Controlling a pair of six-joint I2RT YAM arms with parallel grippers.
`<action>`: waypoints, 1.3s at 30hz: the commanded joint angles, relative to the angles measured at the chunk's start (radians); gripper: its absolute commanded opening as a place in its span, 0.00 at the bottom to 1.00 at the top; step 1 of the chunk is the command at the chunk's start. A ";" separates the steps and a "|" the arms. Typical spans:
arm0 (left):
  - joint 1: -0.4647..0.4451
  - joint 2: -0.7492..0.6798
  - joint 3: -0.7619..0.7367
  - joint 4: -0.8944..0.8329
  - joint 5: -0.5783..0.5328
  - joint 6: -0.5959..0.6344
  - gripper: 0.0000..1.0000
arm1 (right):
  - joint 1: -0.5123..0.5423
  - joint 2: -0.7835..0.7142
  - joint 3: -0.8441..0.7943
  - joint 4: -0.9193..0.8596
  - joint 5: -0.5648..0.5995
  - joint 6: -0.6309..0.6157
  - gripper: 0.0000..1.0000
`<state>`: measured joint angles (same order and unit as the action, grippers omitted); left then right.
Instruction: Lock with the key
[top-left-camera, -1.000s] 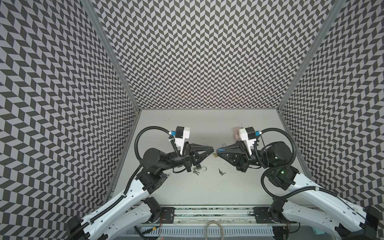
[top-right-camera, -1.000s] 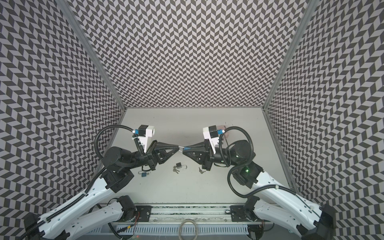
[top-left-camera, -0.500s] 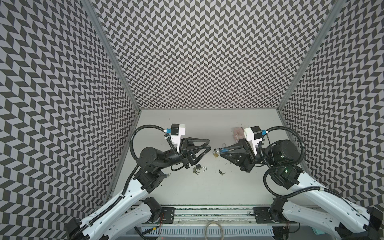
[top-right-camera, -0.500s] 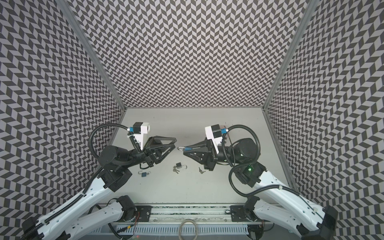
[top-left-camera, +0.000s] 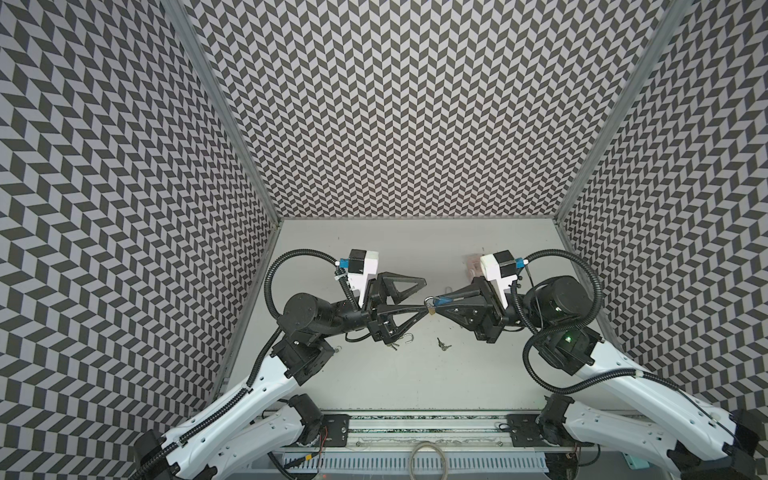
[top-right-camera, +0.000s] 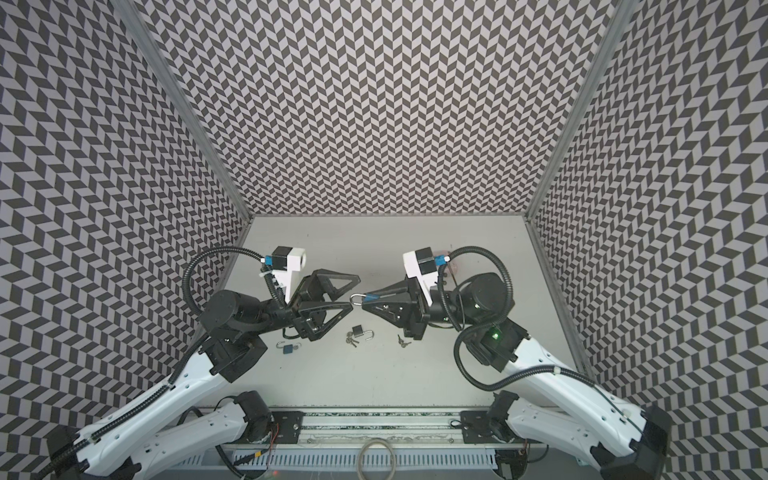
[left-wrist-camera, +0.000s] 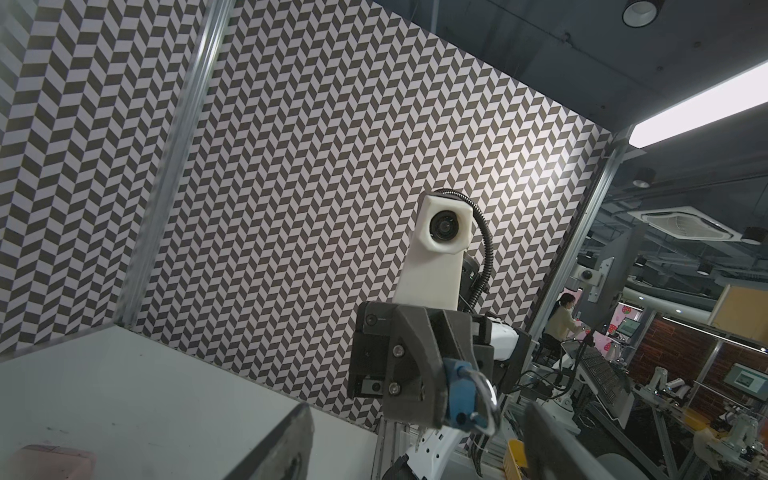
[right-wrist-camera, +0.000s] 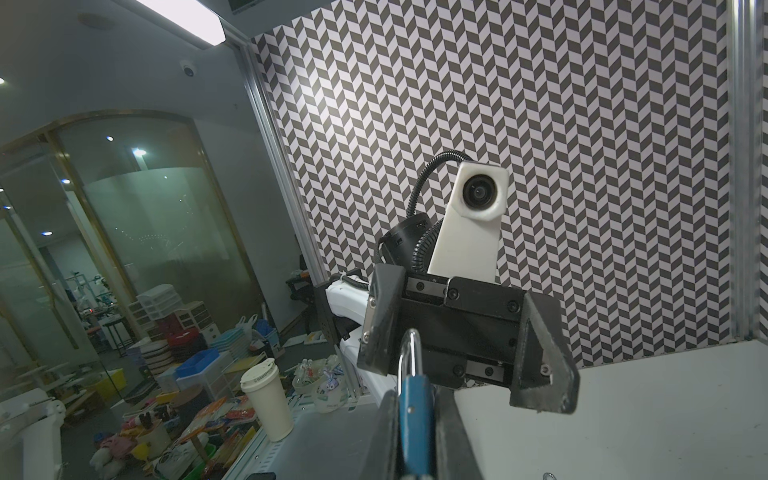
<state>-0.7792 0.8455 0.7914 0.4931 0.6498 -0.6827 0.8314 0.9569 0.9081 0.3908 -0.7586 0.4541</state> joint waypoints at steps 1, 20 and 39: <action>-0.005 -0.011 0.031 0.022 -0.003 0.017 0.83 | 0.007 -0.003 0.026 0.015 0.014 -0.012 0.00; -0.006 0.024 0.083 -0.071 -0.032 0.064 0.25 | 0.015 0.014 0.060 -0.014 -0.004 -0.024 0.00; -0.001 -0.010 0.066 -0.017 -0.067 0.020 0.00 | 0.015 -0.018 -0.019 0.086 0.091 0.014 0.56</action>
<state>-0.7845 0.8486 0.8551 0.4263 0.5869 -0.6453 0.8417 0.9318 0.8970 0.4175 -0.6834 0.4496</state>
